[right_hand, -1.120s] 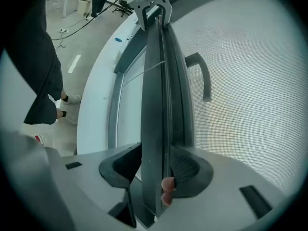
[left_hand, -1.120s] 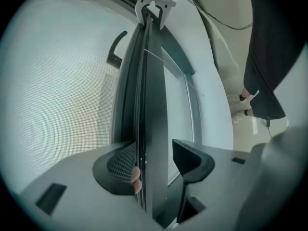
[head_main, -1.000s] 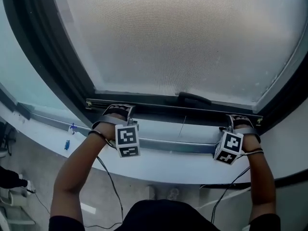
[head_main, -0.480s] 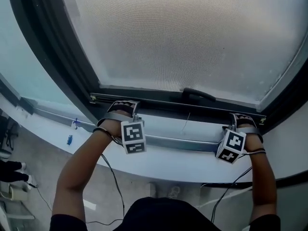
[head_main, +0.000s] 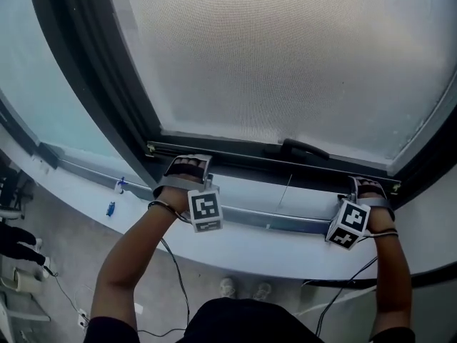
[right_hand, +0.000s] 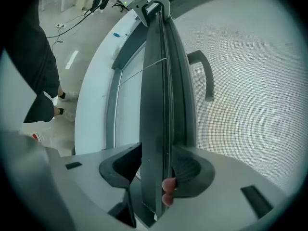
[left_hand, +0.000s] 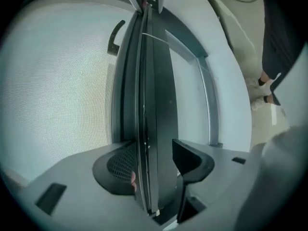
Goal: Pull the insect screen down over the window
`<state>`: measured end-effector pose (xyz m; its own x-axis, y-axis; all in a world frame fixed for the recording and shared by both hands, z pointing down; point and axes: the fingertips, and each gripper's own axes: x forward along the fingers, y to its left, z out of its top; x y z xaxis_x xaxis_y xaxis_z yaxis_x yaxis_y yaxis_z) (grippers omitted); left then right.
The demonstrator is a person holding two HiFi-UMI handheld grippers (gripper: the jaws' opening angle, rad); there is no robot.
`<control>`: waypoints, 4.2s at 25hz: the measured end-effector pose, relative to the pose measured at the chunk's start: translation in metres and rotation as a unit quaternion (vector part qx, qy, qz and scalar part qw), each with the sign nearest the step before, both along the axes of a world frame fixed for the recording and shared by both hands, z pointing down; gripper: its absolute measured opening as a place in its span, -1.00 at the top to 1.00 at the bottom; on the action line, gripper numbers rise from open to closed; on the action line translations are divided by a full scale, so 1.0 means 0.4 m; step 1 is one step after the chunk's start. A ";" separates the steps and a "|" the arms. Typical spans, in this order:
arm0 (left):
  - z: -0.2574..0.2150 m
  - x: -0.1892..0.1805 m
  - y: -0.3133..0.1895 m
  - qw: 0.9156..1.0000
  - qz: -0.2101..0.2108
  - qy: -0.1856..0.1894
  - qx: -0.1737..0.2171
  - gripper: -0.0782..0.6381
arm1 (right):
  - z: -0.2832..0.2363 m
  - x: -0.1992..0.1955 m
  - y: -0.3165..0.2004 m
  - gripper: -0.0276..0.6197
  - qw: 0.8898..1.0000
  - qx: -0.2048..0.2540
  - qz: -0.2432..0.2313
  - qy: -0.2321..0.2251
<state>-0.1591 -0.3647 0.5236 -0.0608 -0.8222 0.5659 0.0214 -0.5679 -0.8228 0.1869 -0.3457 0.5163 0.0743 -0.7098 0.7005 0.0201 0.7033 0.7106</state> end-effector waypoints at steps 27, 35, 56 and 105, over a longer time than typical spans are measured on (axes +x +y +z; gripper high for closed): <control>-0.003 0.000 0.024 0.996 -0.006 0.064 -0.060 0.14 | -0.007 0.003 0.015 0.35 0.999 -0.038 0.000 0.020; 0.009 -0.011 0.007 0.997 0.004 0.069 -0.040 0.14 | -0.010 -0.002 0.004 0.36 0.999 -0.038 0.001 0.015; 0.010 -0.011 0.016 0.999 0.006 -0.016 -0.031 0.14 | 0.002 0.002 -0.002 0.36 1.000 0.015 0.011 0.011; -0.302 0.013 0.188 0.781 -0.005 0.621 0.059 0.77 | -0.374 -0.213 0.174 0.90 0.773 0.278 0.123 -0.557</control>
<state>-0.1539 -0.2897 0.4028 0.4684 -0.8762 0.1133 -0.8397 -0.4813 -0.2516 0.1018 -0.2759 0.3667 -0.1747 -0.9845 0.0180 -0.9080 0.1681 0.3837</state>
